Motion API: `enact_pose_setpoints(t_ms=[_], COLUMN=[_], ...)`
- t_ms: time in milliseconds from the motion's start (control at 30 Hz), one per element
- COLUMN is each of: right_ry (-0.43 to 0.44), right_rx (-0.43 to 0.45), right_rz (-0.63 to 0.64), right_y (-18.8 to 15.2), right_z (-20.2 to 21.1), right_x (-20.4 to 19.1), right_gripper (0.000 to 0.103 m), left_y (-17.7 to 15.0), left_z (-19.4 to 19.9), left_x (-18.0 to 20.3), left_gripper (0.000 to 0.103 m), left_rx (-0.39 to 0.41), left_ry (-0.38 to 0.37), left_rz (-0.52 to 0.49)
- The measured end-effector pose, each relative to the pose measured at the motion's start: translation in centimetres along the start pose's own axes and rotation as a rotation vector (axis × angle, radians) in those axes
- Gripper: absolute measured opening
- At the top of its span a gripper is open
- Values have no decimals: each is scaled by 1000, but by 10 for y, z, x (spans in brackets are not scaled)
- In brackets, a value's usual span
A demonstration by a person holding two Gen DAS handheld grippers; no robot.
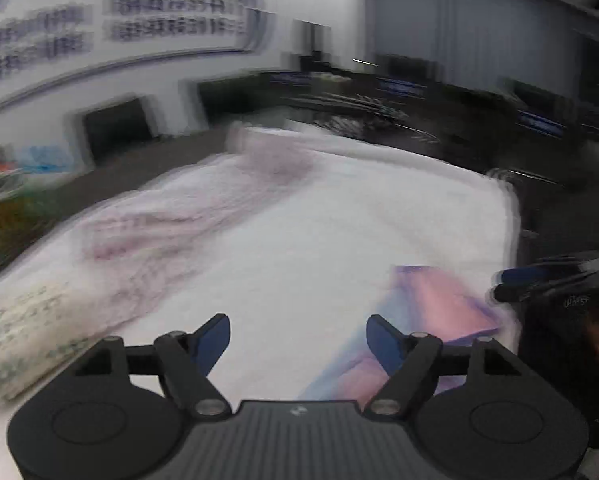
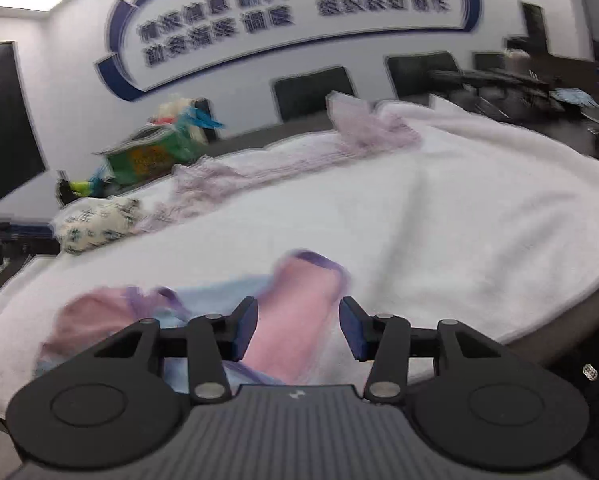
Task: Fold clothes
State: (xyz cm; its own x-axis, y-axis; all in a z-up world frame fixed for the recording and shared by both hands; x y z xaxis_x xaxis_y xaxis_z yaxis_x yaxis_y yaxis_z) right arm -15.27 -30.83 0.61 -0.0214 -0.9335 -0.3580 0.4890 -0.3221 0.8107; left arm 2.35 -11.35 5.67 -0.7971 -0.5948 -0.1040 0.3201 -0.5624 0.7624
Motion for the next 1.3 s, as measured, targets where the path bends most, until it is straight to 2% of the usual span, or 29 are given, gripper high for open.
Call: enact_pose_setpoints(t_ms=[33,67,233,267,300,333,400,433,500,533,567,633,700,800,967,1200,1300], right_ry=[10,23,86,98,110,142,200,198,176,166,157,92,41,1,-1,66,91], right_rx=[-12,-17,-37,-47,-59,-78,-119,-136,-108,-65,-19,14,35,50,68,-46,-106], right_rz=[-5,1,35,18,-2,-43,-131,-167,-262,-319,-377,-336,-285,-204,-24,229,320], right_y=[-4,-7,-19,-20,-21,-23,-30,-33,-38,-38,-38,-41,-43,-41,-4,71,106], right_z=[1,2,8,9,10,10,5,0,-8,-9,-8,-15,-22,-31,-50,-124,-171], right_x=[0,-4,-24,-27,-30,-31,-30,-26,-18,-15,-11,-17,-25,-35,-36,-41,-46], right_gripper=[47,47,46,45,37,33,31,31,28,28,28,24,4,3,3,3,3], left_y=[7,12,15,15,15,15,16,17,19,20,20,20,20,20,27,30,28], left_z=[-22,-43,-104,-109,-111,-113,-116,-118,-121,-123,-124,-124,-122,-118,-108,-105,-105], left_x=[9,17,39,42,45,47,50,49,49,49,51,50,48,45,15,-69,-105], left_gripper=[69,61,58,56,56,56,56,54,49,43,26,4,2,0,0,0,0], left_rx=[-38,-64,-160,-166,-165,-163,-161,-164,-167,-167,-167,-155,-142,-114,-55,-35,-24], left_ry=[-48,-73,-224,-240,-255,-271,-293,-294,-295,-296,-296,-279,-258,-227,-136,92,223], left_rz=[-33,-59,-72,-80,-94,-109,-127,-123,-118,-112,-103,-84,-65,-37,50,310,424])
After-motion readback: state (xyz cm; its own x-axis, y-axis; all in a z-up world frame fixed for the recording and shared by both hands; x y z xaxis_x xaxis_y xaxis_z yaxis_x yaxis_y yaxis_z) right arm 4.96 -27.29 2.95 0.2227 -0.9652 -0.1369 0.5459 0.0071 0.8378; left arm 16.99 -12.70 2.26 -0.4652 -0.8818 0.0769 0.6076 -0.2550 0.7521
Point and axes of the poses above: each gripper's, at about its wrist camera, not at the fingertips, and z roughly against the way its jaws point, x to its right, y to its top, the point moved 4 cm from there along -z, roughly the way its jaws point, and after that the axes turned 13 degrees about y, right-handed, at the moved point
